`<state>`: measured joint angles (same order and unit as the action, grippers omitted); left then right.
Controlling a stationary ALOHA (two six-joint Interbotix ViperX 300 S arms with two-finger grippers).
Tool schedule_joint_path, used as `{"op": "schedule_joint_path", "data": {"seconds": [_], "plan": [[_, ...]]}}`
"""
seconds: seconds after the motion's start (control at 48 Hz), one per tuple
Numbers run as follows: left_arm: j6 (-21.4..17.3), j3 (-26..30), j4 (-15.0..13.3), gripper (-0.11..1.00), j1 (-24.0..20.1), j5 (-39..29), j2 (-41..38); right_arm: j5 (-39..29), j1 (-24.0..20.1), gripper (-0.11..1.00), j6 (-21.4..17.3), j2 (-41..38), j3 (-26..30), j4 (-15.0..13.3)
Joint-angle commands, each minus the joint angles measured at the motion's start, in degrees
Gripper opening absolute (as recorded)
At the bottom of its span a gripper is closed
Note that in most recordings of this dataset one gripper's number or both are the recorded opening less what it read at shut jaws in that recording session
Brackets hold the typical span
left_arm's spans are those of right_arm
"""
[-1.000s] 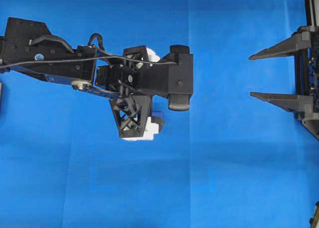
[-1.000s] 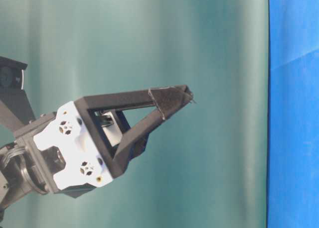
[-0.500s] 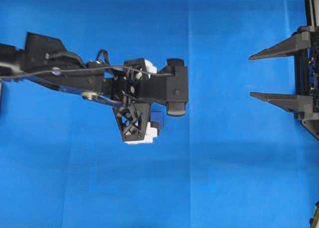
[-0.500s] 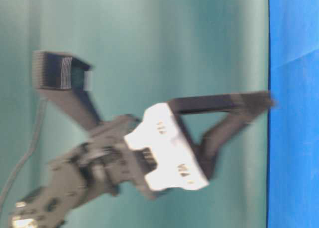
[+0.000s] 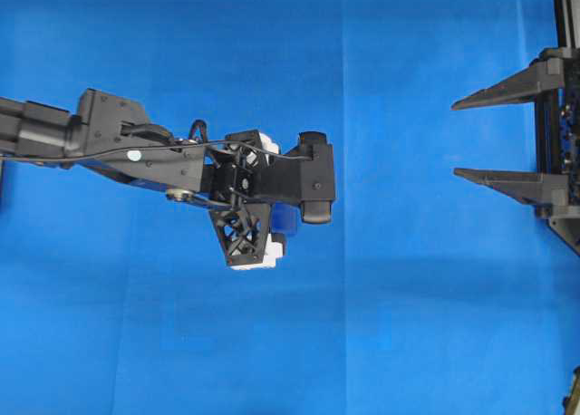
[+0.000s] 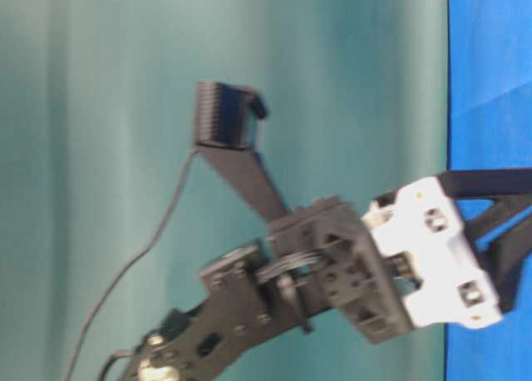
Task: Handover the blue block to the right arm after grasping it with the left arm, then place it in the designated position.
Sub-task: 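Lower the left gripper around the blue cube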
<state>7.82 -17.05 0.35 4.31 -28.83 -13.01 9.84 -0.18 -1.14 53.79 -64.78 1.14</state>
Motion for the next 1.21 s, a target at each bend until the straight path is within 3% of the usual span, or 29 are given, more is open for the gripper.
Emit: {"op": "schedule_joint_path", "data": {"seconds": [0.0, 0.458, 0.959, 1.063, 1.188], "plan": [[0.00, 0.53, 0.09, 0.93, -0.35, 1.49, 0.18, 0.18, 0.09, 0.97, 0.09, -0.53, 1.41, 0.00], [0.00, 0.35, 0.18, 0.93, -0.62, 4.66, -5.27, 0.18, 0.09, 0.97, 0.09, -1.14, 1.23, 0.00], [-0.09, 0.09, 0.18, 0.91, -0.62, 5.45, -5.98, 0.18, 0.09, 0.97, 0.09, -1.58, 1.14, 0.00], [-0.09, 0.26, 0.18, 0.80, -0.44, 5.01, -6.06, 0.26, 0.09, 0.97, 0.09, -1.58, 1.14, 0.00], [-0.18, 0.00, 0.18, 0.48, -0.26, 4.92, -5.98, 0.18, 0.09, 0.97, 0.09, -1.49, 1.14, 0.00]]}}
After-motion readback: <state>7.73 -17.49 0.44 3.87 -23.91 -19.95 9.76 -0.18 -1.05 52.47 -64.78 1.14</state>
